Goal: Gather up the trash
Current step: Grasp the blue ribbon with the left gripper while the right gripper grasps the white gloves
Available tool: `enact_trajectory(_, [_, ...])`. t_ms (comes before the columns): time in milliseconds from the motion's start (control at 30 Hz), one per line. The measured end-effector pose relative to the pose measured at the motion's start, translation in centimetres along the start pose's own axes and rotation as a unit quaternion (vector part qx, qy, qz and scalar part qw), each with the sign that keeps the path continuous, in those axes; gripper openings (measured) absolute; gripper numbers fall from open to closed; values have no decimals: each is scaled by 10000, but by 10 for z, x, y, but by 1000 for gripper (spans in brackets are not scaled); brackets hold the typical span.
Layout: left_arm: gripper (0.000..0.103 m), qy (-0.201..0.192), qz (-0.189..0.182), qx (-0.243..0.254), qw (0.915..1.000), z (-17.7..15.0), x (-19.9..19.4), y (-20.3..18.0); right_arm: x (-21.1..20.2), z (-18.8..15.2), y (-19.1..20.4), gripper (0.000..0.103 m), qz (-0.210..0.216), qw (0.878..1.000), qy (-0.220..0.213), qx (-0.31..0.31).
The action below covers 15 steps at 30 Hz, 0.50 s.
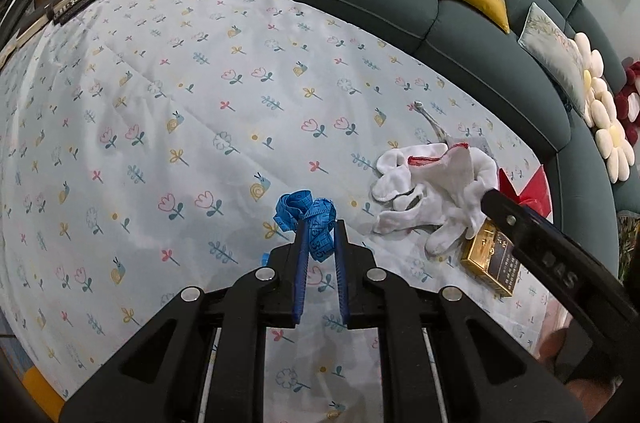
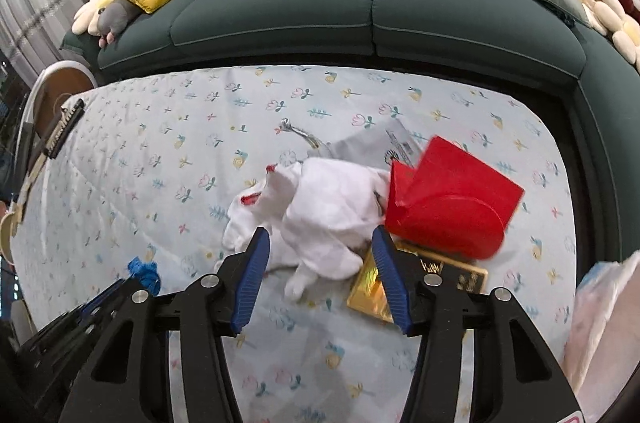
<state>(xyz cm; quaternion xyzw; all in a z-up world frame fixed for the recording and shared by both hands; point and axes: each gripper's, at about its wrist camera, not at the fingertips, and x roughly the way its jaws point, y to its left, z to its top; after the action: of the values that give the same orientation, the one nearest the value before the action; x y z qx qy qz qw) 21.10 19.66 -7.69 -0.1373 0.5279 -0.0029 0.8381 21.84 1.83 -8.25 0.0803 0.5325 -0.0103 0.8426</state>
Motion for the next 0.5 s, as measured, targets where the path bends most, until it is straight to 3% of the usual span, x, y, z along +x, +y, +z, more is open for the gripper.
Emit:
enact_trajectory(67, [12, 3, -12, 12, 10000, 2, 1, 0, 10, 3, 1, 41, -20, 10000, 95, -12])
enact_trajectory(167, [12, -8, 12, 61, 10000, 3, 3, -2, 22, 1, 0, 21, 33, 9997, 245, 37])
enact_trajectory(267, [12, 7, -1, 87, 10000, 2, 4, -4, 21, -3, -1, 9, 73, 9997, 227, 62])
enact_trajectory(500, [12, 18, -46, 203, 9998, -5, -2, -19, -24, -12, -13, 6, 288, 9992, -119, 250])
